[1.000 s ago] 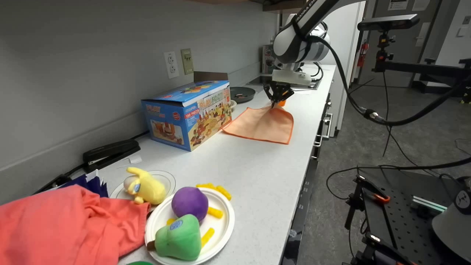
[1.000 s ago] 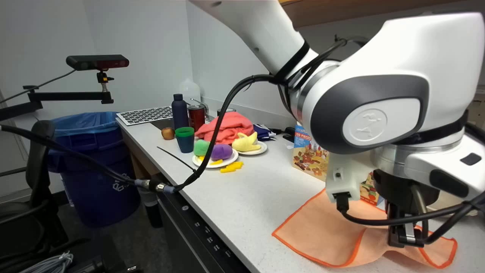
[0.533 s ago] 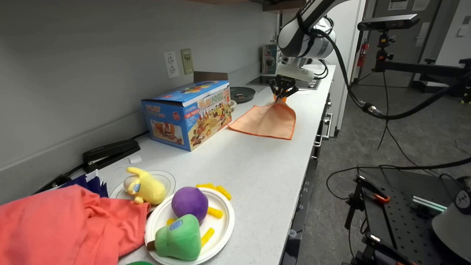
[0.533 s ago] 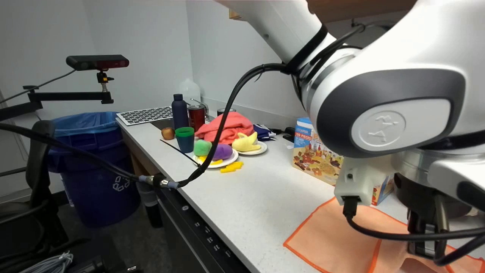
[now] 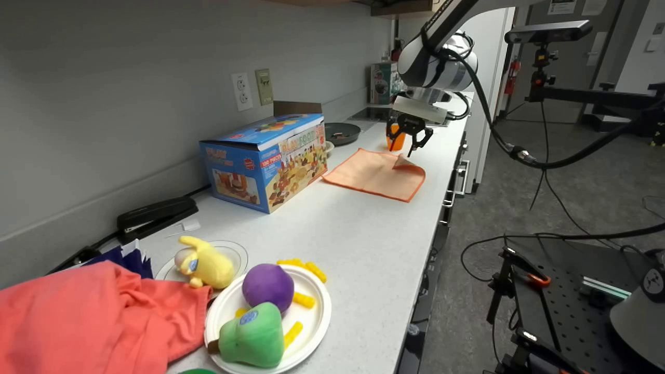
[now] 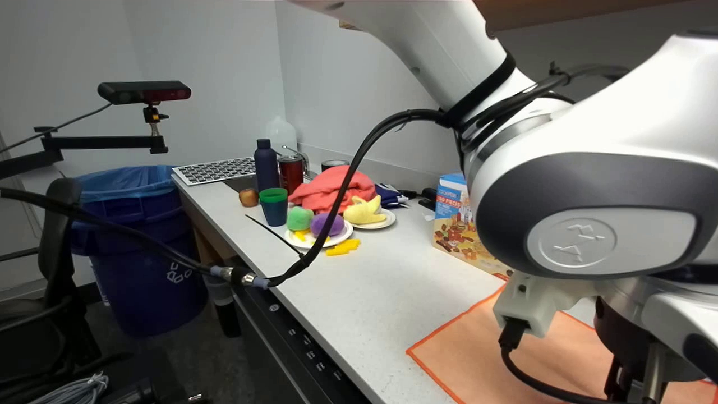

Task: Unfold the edge of the orange towel

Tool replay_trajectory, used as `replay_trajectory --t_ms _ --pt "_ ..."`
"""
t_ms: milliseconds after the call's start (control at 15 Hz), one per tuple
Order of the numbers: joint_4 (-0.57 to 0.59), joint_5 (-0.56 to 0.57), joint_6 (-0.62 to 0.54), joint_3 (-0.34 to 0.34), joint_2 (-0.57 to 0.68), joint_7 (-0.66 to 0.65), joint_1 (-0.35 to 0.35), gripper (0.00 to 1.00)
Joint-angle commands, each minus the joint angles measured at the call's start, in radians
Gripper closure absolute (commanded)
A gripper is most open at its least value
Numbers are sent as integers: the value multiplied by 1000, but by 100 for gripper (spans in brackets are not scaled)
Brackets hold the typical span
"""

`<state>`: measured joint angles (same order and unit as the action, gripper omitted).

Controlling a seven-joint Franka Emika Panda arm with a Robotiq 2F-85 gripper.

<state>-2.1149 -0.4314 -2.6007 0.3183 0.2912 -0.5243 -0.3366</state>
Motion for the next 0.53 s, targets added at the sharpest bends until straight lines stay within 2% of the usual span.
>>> replay_trajectory --t_ms 0,67,133,467 --pt "44 -32 111 -14 -13 40 -18 11" --pt "52 -26 134 -14 -15 48 -16 2" --pt "57 -18 137 -10 -13 41 -10 1" --pt "52 32 -35 4 5 19 19 0"
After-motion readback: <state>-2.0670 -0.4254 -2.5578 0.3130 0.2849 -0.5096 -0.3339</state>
